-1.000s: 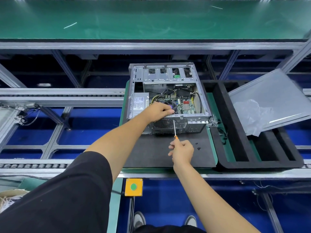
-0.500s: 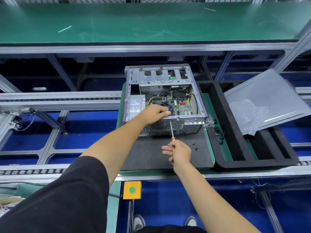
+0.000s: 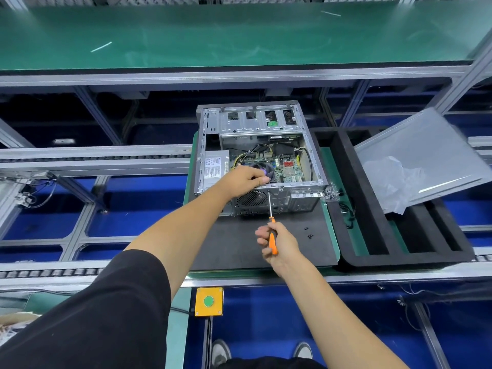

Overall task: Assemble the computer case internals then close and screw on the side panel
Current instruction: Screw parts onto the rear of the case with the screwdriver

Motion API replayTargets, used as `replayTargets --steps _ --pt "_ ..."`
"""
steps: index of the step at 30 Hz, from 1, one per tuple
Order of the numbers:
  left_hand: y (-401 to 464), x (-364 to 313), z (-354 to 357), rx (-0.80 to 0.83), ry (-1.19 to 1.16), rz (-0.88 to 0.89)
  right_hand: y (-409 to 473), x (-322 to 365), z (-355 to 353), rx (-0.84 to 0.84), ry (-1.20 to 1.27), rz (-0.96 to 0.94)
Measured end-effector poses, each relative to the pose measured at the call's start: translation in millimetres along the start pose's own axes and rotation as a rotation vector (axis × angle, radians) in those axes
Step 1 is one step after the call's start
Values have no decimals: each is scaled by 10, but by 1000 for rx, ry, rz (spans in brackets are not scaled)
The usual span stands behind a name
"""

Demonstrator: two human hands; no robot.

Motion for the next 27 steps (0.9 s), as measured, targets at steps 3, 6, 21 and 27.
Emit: replayTargets --steps 3,6,21,27 --pt "-1 3 0 -5 3 0 26 9 -38 -67 -71 -48" --pt "-2 4 7 -5 10 -6 -6 -15 -25 -194 -217 -313" --pt "8 21 12 -16 -5 -7 -3 103 -9 0 -30 -26" --pt "1 28 12 -11 -25 -8 -49 -15 -44 -318 -429 -567"
Point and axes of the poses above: each hand's wrist, its own y-axis towards the middle knuckle, its own z-axis out of the palm, x = y × z, the point moved 1 cm from there along y, towards the middle knuckle, and after that the axes turned 1 degree about -y, right-handed, at the moved point
